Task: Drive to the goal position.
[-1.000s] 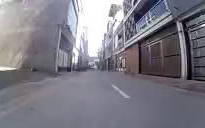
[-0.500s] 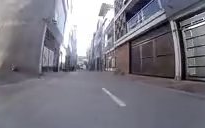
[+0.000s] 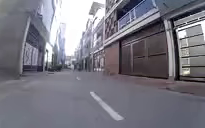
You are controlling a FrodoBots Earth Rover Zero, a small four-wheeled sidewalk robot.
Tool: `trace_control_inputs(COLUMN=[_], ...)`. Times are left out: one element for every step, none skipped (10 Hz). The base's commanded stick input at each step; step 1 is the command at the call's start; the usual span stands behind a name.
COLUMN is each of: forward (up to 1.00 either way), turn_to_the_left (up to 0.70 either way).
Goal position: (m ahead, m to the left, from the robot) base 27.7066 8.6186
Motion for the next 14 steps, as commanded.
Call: trace_control_inputs(forward=[1.00,1.00,1.00,1.00,1.00,1.00,1.00,1.00,1.00,1.00,1.00,1.00,1.00,1.00], turn_to_the_left=[0.00,0.00,0.00,0.00,0.00,0.00,0.00,0.00,0.00,0.00,0.00,0.00,0.00,0.00])
